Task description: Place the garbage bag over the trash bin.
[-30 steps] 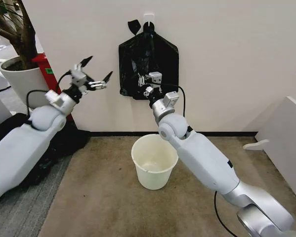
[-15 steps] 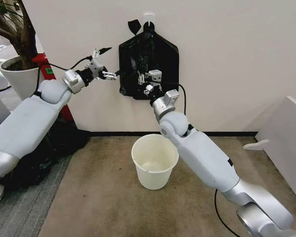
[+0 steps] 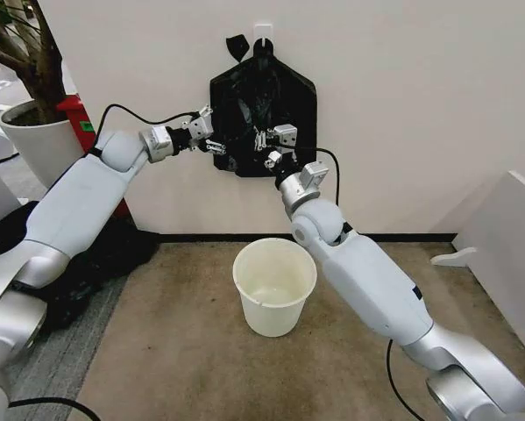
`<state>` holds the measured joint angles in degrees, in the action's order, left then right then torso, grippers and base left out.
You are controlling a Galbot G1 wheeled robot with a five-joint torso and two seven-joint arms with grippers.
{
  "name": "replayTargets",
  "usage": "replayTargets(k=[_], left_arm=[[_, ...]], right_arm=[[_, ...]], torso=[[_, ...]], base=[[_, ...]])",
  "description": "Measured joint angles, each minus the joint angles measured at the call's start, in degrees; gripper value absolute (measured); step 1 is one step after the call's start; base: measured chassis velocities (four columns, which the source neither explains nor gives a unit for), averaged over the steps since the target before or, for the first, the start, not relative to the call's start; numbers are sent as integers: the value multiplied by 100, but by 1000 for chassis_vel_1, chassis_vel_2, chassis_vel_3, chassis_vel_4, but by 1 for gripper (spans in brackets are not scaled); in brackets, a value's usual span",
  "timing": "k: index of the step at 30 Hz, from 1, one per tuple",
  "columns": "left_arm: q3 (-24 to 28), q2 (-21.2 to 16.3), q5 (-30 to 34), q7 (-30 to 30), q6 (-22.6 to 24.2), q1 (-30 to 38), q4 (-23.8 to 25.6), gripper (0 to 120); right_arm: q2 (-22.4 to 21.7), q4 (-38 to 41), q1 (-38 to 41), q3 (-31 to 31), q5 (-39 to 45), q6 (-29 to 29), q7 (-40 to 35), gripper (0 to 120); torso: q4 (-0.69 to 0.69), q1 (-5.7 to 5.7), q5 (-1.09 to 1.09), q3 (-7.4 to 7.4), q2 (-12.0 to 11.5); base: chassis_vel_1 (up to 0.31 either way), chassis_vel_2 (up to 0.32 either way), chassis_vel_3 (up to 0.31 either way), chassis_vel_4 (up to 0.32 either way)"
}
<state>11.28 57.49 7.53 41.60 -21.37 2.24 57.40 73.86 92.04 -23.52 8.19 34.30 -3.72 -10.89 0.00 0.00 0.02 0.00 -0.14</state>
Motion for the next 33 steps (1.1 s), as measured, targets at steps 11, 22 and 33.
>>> replayTargets(k=[11,22,33], left_arm=[[-2,114,-54,379,348,57,-167,55],[-63,160,58,456,607,29,-233,15],[-288,-139,2334,-723,739,-562,408,0]], right_arm=[[39,52,31,32,1,-10,0,0],[49,103,6,61,2,-37,-2,0],[34,164,-175,-21,27,-154,-315,0]], torso=[[-1,0,-1,0,0],[-1,0,-1,0,0],[-1,0,-1,0,0]], base=[[0,0,0,0],[0,0,0,0],[0,0,0,0]])
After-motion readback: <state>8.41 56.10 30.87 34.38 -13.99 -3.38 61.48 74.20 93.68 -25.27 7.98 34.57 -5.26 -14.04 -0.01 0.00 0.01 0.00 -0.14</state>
